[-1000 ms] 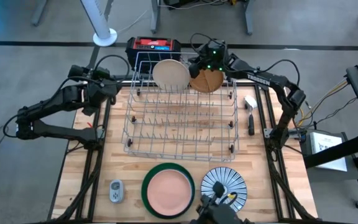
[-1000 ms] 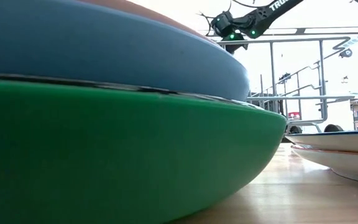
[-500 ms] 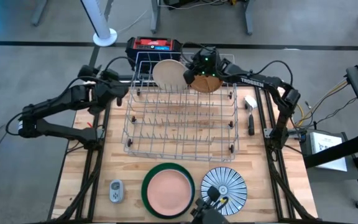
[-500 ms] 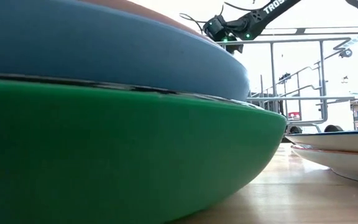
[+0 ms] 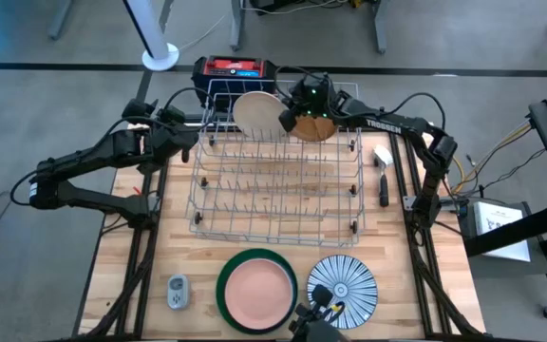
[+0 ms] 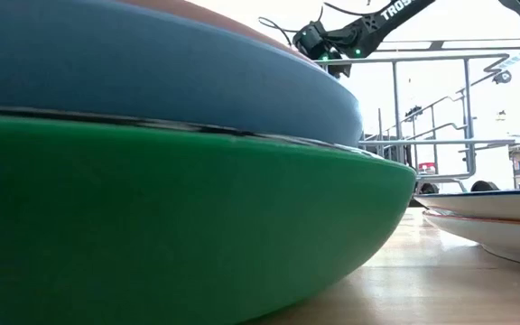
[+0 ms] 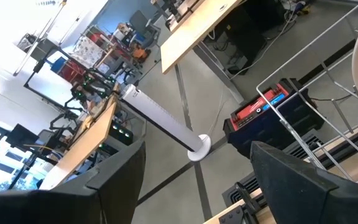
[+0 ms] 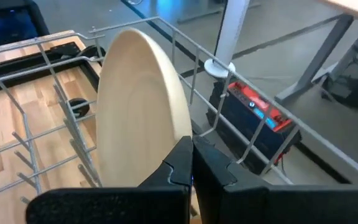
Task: Sort dishes
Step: Put the white plate into the dish rack
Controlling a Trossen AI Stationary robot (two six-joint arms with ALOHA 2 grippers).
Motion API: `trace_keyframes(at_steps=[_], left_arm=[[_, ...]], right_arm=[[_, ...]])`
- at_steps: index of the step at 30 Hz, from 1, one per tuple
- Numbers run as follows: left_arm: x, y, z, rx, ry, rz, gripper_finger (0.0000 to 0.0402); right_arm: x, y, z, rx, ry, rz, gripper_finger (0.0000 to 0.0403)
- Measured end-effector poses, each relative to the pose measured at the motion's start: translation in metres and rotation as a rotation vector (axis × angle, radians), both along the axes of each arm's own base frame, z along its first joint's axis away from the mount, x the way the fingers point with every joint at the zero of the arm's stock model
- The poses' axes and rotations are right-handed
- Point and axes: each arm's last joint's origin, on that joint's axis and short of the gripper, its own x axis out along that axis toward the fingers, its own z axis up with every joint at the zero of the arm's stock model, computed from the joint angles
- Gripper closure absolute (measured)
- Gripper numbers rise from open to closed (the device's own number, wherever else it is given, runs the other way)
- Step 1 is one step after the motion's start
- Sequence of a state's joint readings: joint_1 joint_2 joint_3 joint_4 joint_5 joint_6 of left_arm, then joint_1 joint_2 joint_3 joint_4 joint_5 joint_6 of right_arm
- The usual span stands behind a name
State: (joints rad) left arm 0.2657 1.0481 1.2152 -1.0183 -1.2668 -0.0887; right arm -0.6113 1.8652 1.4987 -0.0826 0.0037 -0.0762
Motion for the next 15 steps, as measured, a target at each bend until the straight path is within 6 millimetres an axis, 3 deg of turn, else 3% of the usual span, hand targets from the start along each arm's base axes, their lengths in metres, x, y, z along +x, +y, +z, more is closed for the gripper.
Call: trace_keyframes(at_steps=[6, 10, 15], left_arm=[[0.0, 0.0, 0.0, 0.0, 0.001, 0.0, 0.0122], [0.0, 0.0, 0.0, 0.003, 0.037, -0.004, 0.0122], [-0.001, 0.0, 0.0, 0.002, 0.061, -0.009, 0.0122]], right_arm=[[-0.001, -0.002, 0.009, -0.068, 0.066, -0.064, 0.0403], [-0.001, -0.003, 0.03, -0.08, 0.072, -0.056, 0.0403], [0.001, -0.007, 0.051, 0.04, 0.097, -0.06, 0.0403]])
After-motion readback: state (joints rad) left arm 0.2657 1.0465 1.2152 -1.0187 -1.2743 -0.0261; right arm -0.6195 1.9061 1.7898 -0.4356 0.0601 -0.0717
